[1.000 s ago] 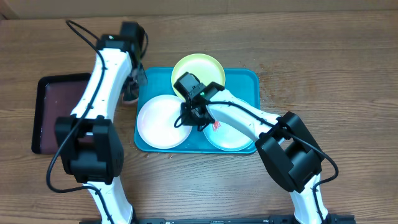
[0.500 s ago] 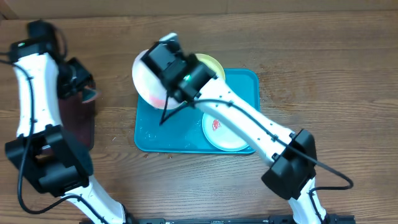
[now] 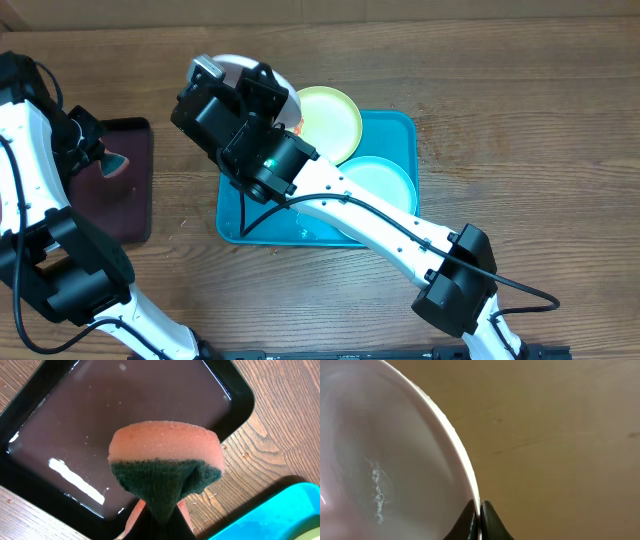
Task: Clean dirty plates on tray and stack at the side
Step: 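Lift the white plate with the right gripper and move the sponge left, then carry the white plate with the right gripper to the table's right side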
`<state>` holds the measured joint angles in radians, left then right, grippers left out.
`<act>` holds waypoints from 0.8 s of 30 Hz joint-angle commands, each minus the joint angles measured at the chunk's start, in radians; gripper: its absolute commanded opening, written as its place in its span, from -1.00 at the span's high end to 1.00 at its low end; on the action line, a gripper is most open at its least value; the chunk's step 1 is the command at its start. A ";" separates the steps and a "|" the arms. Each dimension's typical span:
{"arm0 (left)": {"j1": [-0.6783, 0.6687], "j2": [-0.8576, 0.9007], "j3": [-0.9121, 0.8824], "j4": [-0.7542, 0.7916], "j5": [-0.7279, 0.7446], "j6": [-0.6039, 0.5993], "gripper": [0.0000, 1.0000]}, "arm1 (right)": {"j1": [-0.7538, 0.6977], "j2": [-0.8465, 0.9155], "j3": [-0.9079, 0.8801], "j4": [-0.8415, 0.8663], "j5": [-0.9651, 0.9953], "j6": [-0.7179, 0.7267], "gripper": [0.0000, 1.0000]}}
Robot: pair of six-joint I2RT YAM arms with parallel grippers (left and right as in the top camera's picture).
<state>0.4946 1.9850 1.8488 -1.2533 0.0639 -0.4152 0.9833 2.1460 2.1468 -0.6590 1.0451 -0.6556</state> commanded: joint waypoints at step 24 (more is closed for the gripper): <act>-0.018 -0.027 0.018 -0.005 0.126 0.054 0.91 | -0.640 0.010 -0.029 -0.484 -1.487 0.872 0.92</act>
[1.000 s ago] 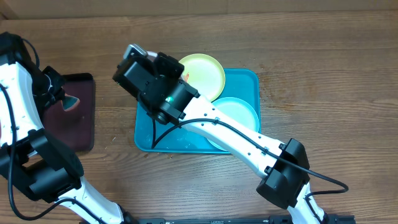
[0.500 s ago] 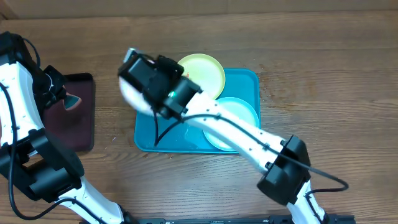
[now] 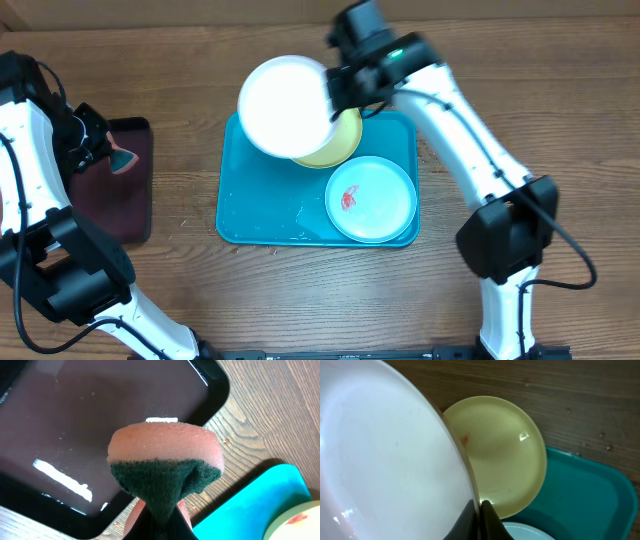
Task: Clean dirty plates on tray and stack at the side
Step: 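Carry the white plate with the right gripper to the table's right side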
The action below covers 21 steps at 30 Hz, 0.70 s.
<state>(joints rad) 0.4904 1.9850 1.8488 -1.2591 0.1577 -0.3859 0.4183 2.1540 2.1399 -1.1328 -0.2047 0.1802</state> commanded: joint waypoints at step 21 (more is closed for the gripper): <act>-0.053 -0.027 0.018 0.018 -0.035 0.046 0.91 | 0.431 -0.039 -0.083 0.159 1.292 -0.181 0.92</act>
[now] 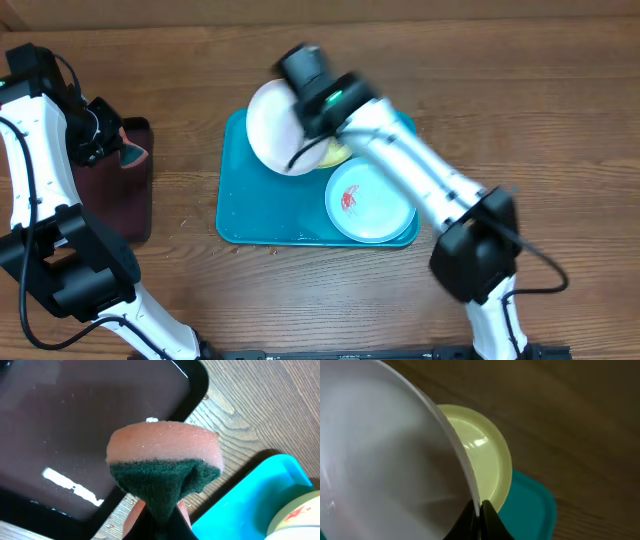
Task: Clean dirty plates on tray and stack at the side
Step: 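Carry the white plate with the right gripper to the table's right side, then set the white plate down on the right and raise the right gripper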
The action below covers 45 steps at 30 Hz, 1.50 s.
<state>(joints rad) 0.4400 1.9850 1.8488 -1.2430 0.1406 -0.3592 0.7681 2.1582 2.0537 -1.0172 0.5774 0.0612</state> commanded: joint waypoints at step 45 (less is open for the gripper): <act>-0.003 -0.027 0.018 0.006 0.010 0.023 0.91 | -1.040 -0.004 -0.316 0.058 -0.787 0.202 0.92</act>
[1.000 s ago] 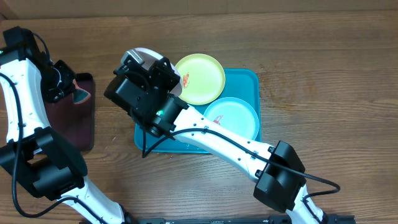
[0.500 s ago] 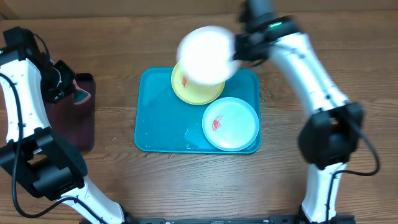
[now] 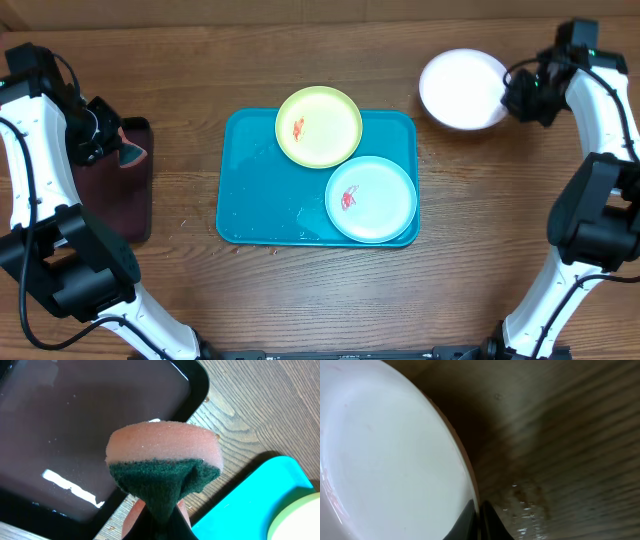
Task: Clean dirty plates on tray and stack at the side
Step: 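Set the white plate down on the right and raise the right gripper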
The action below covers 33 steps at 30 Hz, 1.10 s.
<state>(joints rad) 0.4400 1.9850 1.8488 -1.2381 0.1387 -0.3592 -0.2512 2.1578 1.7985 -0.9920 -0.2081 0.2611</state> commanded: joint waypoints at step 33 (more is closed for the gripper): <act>-0.003 -0.027 0.018 0.008 -0.005 0.022 0.91 | 0.455 0.056 0.275 -0.040 -0.082 -0.188 -0.25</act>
<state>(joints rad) 0.4400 1.9850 1.8488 -1.2301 0.1383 -0.3592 0.1486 2.1605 2.1178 -1.0607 -0.4076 0.0391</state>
